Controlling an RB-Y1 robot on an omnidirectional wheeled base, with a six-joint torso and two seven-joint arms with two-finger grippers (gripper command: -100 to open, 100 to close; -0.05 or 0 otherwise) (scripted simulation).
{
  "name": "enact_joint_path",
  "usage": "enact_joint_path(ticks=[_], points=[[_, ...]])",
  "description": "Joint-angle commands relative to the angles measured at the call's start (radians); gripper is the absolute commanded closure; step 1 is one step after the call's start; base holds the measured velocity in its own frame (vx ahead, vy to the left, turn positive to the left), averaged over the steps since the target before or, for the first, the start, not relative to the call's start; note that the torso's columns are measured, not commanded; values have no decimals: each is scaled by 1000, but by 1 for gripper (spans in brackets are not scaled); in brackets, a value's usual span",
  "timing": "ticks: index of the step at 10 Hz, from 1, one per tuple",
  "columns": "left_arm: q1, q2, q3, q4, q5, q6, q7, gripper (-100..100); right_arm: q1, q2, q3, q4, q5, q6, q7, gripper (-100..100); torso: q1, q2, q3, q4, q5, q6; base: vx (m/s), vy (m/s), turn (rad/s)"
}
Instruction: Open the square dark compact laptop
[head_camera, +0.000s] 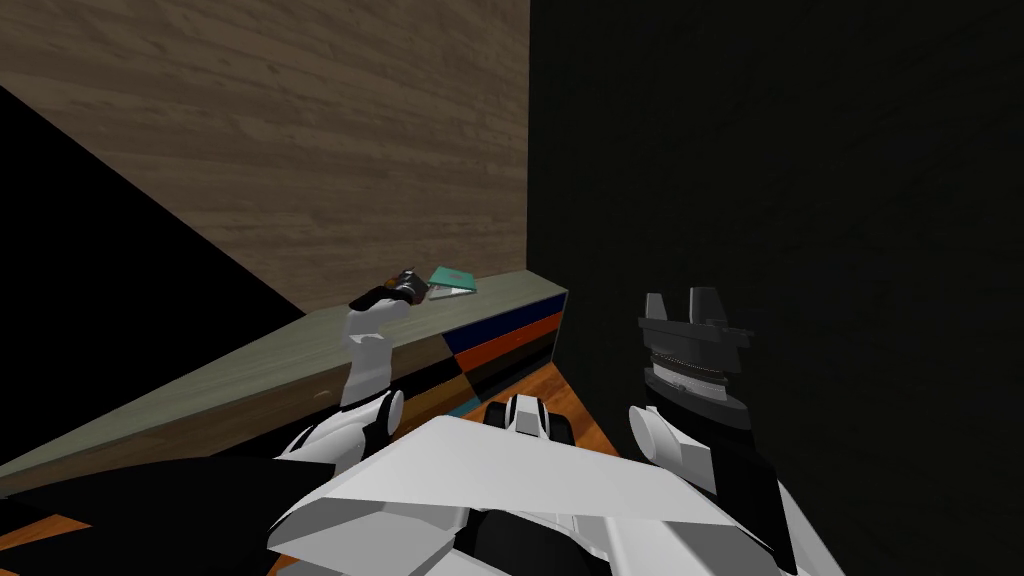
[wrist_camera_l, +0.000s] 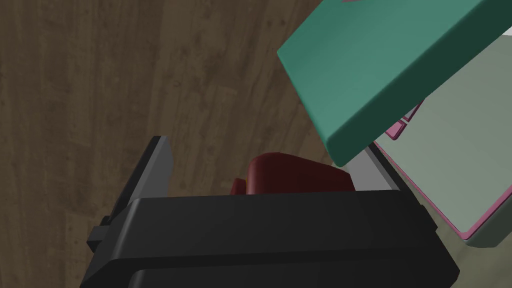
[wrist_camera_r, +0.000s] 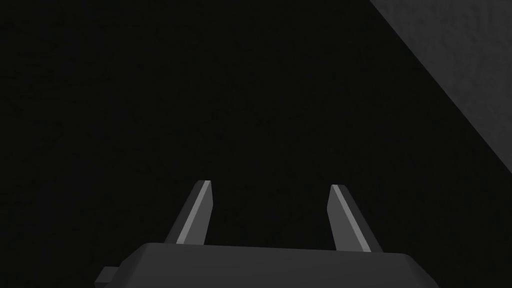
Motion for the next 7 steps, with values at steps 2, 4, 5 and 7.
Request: enact_joint_path(ticks=[2,4,5,7], points=[[-1,13,12,-20,8,32,6,0,0,0,0,0,0,0,0,0,0,-1,-1,-1,1,1,7,-3,3],[0,12,11,-19,8,33,6,0,0,0,0,0,0,0,0,0,0,-2,-1,-1,0,1,0,0,0],[1,11,11,-18,8,34,6,0,0,0,0,0,0,0,0,0,0,-2,-1,-1,0,1,0,0,0],[2,10,10,-17,8,35,6,0,0,0,0,0,0,0,0,0,-1,-2,-1,-1,0,1,0,0,0]])
